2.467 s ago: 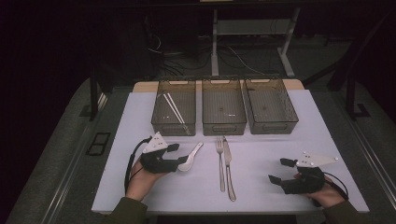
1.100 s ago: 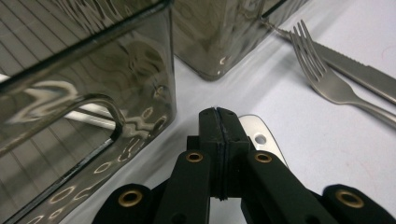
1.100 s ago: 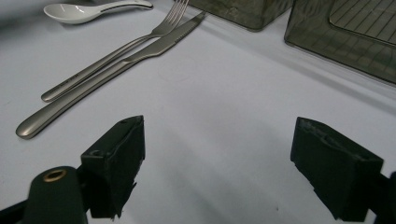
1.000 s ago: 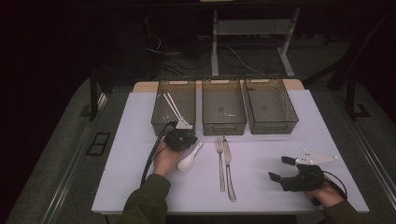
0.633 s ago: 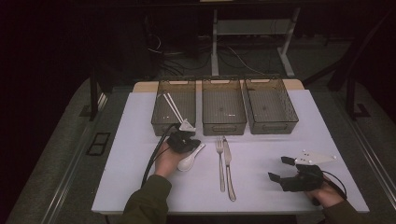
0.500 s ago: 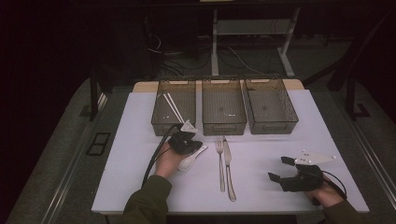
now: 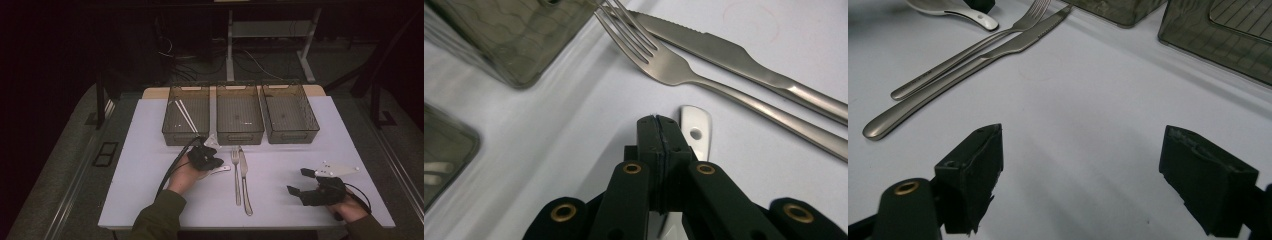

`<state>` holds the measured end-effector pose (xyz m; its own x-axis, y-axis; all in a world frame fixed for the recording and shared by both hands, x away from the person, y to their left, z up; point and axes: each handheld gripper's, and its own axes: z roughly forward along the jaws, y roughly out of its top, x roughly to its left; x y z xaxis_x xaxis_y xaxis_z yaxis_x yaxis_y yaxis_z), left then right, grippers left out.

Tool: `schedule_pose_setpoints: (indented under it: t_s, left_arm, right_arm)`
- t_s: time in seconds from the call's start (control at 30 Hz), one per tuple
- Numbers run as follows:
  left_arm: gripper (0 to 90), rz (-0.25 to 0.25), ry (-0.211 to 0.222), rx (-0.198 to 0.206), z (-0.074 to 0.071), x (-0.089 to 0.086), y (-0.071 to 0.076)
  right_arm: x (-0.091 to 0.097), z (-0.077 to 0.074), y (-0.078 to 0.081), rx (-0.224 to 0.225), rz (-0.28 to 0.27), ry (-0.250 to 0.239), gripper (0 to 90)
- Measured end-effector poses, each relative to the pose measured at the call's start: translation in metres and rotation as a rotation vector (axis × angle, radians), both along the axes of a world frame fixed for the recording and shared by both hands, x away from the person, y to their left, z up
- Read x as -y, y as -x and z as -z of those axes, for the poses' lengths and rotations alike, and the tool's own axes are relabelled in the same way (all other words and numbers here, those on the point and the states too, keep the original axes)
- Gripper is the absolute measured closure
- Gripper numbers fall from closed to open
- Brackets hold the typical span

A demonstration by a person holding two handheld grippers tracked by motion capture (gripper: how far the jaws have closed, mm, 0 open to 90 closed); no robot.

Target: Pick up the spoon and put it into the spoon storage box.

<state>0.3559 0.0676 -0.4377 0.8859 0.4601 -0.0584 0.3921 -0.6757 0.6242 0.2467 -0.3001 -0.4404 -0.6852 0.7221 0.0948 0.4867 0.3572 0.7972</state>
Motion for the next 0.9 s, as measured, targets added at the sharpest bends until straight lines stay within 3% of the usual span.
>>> schedule_pose_setpoints:
  t_s: [0.17, 0.3, 0.4, 0.5, 0.6, 0.7, 0.9]
  left_arm:
    - [89.5, 0.046, -0.01, -0.004, -0.001, 0.002, 0.001]
    - [89.4, 0.052, -0.006, -0.002, -0.003, 0.002, 0.003]
    - [89.1, 0.038, 0.02, 0.007, -0.007, -0.001, 0.003]
    - [83.3, 0.032, 0.051, 0.012, -0.013, -0.008, 0.005]
    - [73.9, 0.054, 0.05, 0.02, -0.02, -0.017, 0.008]
    - [68.1, 0.036, 0.065, 0.034, -0.026, -0.028, 0.012]
    - [60.4, 0.008, 0.097, 0.02, -0.029, -0.05, 0.017]
  right_arm:
    - [0.0, 0.0, 0.0, 0.0, 0.001, 0.001, 17.8]
    - [0.0, 0.0, 0.0, 0.001, 0.0, 0.002, 17.8]
    - [0.0, 0.0, 0.0, 0.002, 0.0, 0.004, 17.8]
    - [0.0, 0.0, 0.0, 0.005, -0.001, 0.009, 17.8]
    - [0.0, 0.0, 0.0, 0.006, -0.001, 0.01, 17.8]
    - [0.0, 0.0, 0.001, 0.004, -0.001, 0.012, 17.8]
    - [0.0, 0.0, 0.001, 0.005, 0.001, 0.015, 17.8]
